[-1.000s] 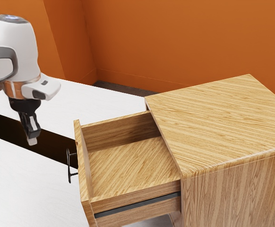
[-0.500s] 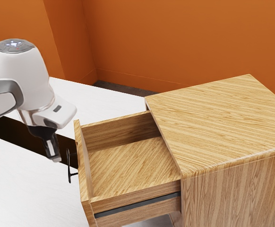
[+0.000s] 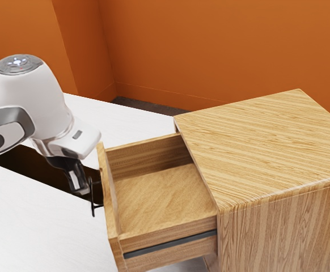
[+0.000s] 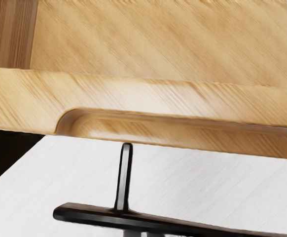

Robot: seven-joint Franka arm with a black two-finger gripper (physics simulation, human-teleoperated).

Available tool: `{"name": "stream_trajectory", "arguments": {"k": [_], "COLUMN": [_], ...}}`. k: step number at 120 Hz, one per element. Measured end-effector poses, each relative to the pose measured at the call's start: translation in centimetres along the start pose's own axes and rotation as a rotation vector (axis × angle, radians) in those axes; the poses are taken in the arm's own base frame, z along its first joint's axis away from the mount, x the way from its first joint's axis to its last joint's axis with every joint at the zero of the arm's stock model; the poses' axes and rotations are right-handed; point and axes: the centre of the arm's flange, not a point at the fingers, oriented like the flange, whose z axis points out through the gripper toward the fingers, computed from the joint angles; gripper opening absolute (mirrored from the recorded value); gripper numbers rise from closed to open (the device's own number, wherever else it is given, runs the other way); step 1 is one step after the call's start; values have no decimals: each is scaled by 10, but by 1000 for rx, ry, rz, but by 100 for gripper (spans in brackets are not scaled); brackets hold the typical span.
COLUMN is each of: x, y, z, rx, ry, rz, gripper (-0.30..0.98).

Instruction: Push the drawer handle with one arm to close the drawer

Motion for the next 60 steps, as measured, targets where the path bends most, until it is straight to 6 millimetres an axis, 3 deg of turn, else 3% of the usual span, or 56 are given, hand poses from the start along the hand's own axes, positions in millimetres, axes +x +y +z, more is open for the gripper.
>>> {"name": "stream_trajectory", "arguments": {"k": [60], "x": [27], "y": [5], "z": [12], "rx": [14], "ry": [73], "rz": [13], "gripper": [-10]}}
